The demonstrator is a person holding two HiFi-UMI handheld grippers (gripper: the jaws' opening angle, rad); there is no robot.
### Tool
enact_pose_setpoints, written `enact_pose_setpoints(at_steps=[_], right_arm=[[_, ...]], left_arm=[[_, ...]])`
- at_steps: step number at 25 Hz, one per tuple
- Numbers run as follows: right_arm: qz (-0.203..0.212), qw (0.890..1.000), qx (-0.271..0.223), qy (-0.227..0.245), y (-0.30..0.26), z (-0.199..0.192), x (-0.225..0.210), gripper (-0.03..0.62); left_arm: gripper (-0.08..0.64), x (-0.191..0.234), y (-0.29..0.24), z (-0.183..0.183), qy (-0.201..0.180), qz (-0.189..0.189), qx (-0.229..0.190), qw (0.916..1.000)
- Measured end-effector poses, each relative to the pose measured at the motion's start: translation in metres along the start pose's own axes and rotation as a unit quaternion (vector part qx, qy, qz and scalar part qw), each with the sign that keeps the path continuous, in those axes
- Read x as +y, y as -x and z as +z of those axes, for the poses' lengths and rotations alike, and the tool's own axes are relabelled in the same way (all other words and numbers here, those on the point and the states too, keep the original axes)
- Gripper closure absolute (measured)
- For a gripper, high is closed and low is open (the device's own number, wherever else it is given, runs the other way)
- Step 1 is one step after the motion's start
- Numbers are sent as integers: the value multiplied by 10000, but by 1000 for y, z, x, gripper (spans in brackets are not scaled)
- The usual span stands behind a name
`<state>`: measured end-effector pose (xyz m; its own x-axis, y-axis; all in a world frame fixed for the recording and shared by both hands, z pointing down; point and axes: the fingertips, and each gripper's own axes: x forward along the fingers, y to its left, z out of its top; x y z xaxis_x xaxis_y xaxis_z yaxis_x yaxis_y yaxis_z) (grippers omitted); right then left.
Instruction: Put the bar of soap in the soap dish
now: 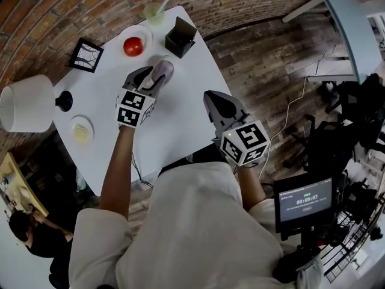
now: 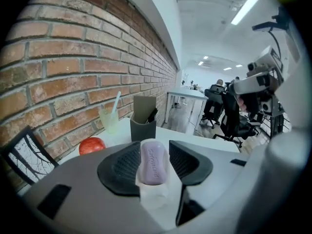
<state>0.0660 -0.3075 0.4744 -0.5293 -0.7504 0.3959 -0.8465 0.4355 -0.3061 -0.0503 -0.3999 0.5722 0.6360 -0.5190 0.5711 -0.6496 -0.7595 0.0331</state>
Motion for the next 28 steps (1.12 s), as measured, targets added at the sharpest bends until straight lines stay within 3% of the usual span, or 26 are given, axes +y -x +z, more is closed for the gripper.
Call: enact_pose_setpoints(at_steps=[4, 6, 15, 20, 28], right_arm=[[38, 9999, -109, 106, 8, 8, 8, 588], [49, 9996, -199, 185, 17, 13, 15, 588], [183, 9975, -488, 478, 28, 39, 42, 588], [254, 9957, -593, 664, 31, 53, 56, 588], [391, 9886, -845, 1184, 71, 68, 115, 588]], left_arm=[[382, -11, 22, 15, -180, 152, -228, 9995], [425, -21, 41, 27, -263, 290, -464, 9982], [543, -32, 122, 75, 44, 883, -1490, 9849], [552, -39, 160, 90, 37, 1083, -1802, 9777], [552, -73, 244, 100, -253, 1366, -2273, 9639]])
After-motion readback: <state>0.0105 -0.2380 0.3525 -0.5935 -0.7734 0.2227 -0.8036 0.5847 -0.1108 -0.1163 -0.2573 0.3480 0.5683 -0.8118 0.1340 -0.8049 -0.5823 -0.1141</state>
